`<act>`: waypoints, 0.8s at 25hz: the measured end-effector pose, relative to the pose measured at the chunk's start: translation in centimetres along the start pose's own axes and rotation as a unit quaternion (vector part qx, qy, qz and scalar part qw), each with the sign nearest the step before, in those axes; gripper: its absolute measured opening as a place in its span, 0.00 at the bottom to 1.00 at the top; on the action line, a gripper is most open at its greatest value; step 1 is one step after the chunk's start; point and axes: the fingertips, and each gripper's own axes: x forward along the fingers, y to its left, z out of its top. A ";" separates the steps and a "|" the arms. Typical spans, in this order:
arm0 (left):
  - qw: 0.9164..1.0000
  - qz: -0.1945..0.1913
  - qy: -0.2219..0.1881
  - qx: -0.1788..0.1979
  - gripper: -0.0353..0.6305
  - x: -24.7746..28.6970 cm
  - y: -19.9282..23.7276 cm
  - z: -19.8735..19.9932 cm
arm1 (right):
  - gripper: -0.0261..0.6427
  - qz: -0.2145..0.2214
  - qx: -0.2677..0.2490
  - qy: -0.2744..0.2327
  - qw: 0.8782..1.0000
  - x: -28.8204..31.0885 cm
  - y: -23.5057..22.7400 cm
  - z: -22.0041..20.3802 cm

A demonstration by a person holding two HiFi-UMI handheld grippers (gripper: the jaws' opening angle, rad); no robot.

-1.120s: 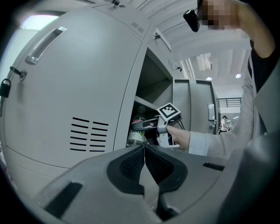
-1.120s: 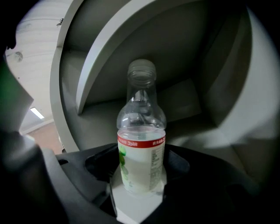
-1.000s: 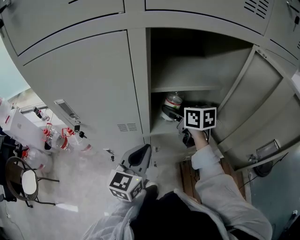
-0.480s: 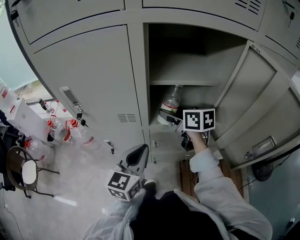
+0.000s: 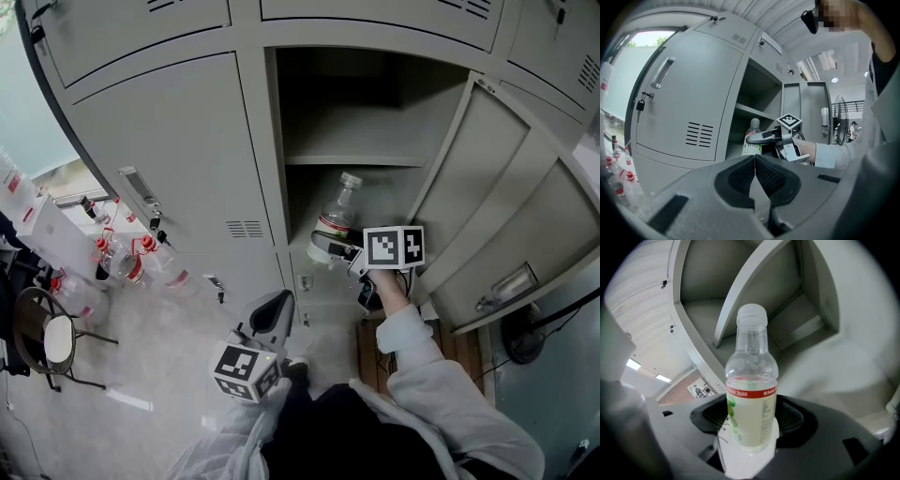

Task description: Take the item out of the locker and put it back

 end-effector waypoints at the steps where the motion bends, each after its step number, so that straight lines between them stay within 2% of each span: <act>1: 1.000 0.003 0.002 -0.001 0.06 -0.1 -0.2 -0.2 | 0.49 0.001 0.001 0.002 1.000 -0.1 0.0 -0.4; 13: 0.999 0.053 0.008 -0.011 0.06 -3.6 -1.9 -2.6 | 0.49 -0.008 -0.033 0.031 0.999 -2.1 -0.2 -5.4; 20: 0.997 0.082 0.009 -0.003 0.06 -5.7 -1.0 -3.3 | 0.49 -0.009 -0.068 0.029 0.997 -3.7 1.3 -5.6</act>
